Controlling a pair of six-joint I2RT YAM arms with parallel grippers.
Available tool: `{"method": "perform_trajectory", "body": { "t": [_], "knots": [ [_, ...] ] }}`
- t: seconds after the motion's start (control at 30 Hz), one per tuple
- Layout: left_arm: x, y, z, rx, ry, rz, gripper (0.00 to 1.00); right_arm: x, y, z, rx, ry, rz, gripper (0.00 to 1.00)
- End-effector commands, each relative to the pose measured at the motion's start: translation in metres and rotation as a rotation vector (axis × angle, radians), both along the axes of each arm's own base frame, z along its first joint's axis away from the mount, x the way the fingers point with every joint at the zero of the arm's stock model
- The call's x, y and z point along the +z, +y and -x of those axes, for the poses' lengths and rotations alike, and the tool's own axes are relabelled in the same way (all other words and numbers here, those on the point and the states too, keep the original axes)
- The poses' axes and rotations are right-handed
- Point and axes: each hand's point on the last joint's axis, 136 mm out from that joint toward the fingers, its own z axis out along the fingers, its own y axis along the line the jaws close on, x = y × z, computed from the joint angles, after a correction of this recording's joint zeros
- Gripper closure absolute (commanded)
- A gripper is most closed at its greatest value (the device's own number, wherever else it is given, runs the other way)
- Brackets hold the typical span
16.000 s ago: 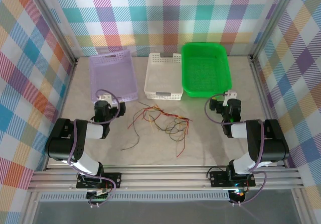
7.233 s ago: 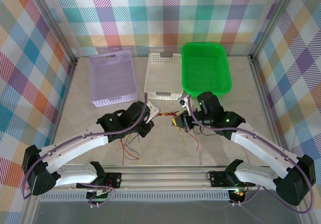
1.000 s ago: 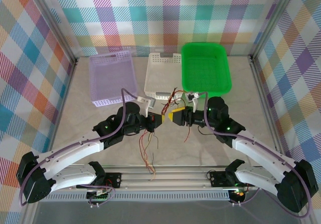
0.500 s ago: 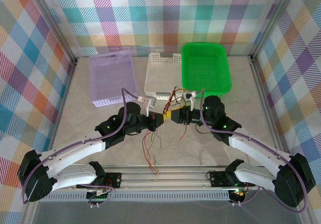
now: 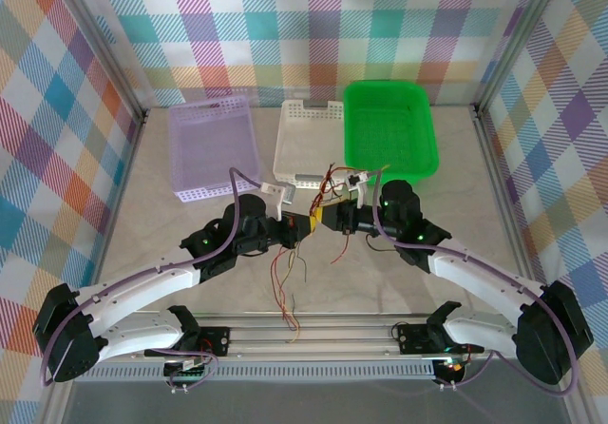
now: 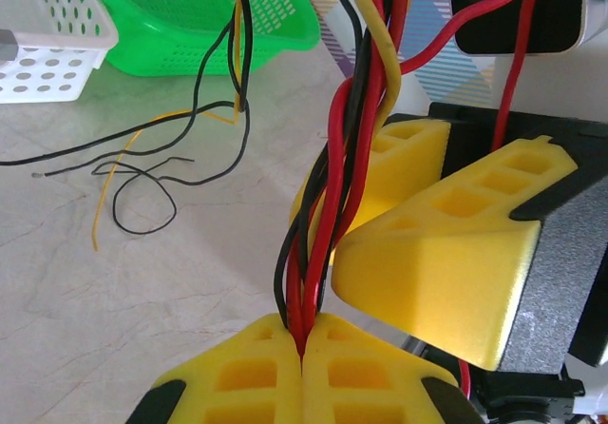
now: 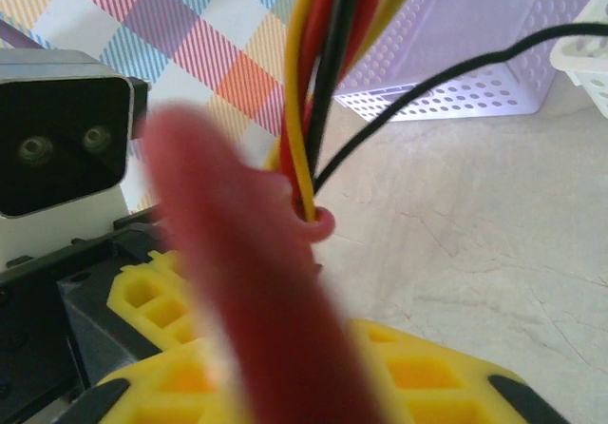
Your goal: Untangle the cables
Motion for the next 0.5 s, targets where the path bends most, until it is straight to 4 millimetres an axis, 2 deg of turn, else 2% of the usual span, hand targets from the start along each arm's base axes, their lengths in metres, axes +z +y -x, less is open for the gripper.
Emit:
{"method": "perform_trajectory", "body": {
  "t": [0.0, 0.03, 0.1, 0.47],
  "knots": [
    [0.016, -0.003, 0.000, -0.012, -0.026, 0.067, 1.00, 0.020, 0.006, 0.000, 0.015, -0.048, -0.040, 0.79],
    [0.015, -0.003, 0.000, -0.013, -0.025, 0.068, 1.00, 0.020, 0.006, 0.000, 0.020, -0.050, -0.039, 0.83],
    [0.015, -0.001, 0.001, -0.007, -0.026, 0.074, 1.00, 0.019, 0.006, 0.002, 0.025, -0.053, -0.032, 0.99],
    [0.033, 0.014, 0.007, 0.013, -0.065, 0.084, 1.00, -0.002, -0.016, -0.003, -0.088, -0.062, 0.084, 1.00]
  ]
}}
